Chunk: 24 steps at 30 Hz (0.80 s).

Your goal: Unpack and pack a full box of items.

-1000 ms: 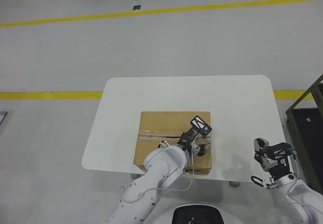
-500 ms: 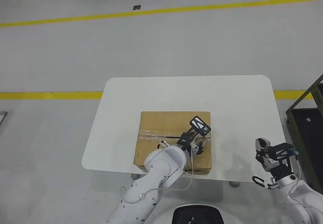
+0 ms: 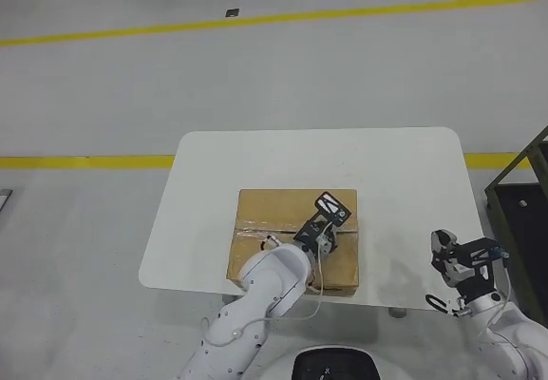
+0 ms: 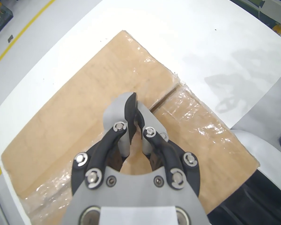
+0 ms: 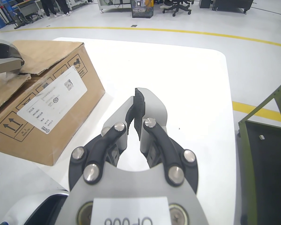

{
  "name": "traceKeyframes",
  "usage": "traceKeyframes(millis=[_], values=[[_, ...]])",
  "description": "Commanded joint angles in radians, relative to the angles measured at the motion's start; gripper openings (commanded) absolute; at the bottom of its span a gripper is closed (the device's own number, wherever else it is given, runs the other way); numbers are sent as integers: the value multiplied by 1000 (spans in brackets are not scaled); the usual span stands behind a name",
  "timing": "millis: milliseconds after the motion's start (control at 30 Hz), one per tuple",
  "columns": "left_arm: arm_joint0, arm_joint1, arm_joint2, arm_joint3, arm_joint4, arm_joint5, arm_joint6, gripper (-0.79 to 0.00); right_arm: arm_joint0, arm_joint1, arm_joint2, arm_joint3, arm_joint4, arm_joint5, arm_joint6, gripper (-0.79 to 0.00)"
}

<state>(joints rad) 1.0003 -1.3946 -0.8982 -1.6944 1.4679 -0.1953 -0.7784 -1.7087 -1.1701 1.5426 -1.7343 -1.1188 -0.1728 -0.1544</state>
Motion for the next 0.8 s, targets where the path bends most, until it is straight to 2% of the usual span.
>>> traceKeyframes(millis=[0,233,400,533,767], values=[[5,-1,-15,-23,-17,13,23,-785,7,-1,-1,-4,9,-1,3,-785],[2,5,-63,-94,-8,-13,33,-785,38,-9,-13,-43,96,-13,8,-785],[11,13,-135,-142,-7,1,22,-785,75,-13,-31,-75,148,-34,23,-785],[17,21,-202,-175,-13,-3,10,-785,110,-18,-64,-91,159,-53,39,-785],[8,54,-385,-183,103,-117,4,-785,172,-32,-207,-75,60,-54,46,-785]])
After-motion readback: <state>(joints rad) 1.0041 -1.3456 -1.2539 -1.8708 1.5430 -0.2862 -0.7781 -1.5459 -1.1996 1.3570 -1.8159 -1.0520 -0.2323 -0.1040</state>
